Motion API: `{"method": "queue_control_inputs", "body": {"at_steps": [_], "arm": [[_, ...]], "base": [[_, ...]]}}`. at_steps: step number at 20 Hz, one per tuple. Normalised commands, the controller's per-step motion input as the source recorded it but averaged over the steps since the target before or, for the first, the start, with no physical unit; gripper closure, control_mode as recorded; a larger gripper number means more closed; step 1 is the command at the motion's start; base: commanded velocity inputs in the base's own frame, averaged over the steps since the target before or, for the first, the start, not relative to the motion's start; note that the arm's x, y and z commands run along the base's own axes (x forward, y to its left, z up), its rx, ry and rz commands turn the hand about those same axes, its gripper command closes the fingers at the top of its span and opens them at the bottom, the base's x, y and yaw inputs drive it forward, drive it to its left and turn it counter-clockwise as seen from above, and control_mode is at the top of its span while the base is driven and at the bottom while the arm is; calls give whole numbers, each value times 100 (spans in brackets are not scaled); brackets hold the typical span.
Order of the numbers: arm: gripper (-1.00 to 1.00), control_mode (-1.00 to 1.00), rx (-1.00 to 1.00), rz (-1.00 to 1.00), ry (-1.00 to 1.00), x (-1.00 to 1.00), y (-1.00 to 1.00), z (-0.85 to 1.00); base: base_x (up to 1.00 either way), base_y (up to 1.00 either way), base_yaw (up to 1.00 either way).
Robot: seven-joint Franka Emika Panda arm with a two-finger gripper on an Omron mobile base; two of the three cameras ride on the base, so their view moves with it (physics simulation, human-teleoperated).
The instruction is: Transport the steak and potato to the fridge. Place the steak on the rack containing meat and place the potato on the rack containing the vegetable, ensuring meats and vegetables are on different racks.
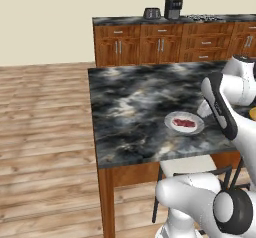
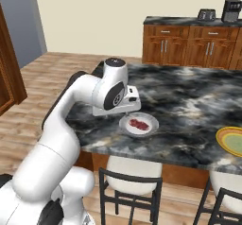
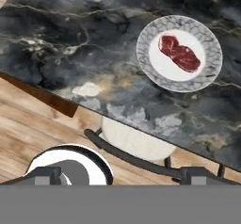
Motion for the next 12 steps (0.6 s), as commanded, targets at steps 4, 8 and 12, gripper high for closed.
{"method": "queue_control_inputs", "body": {"at_steps": [4,8,12], "arm": [[-100,-100,0,33,-2,69,-4,-56],[-100,-100,0,33,-3,64,-4,-56],[-100,-100,-2,24,0,51,-9,-40]], "base": [[0,0,0],[0,0,0],[0,0,0]]}}
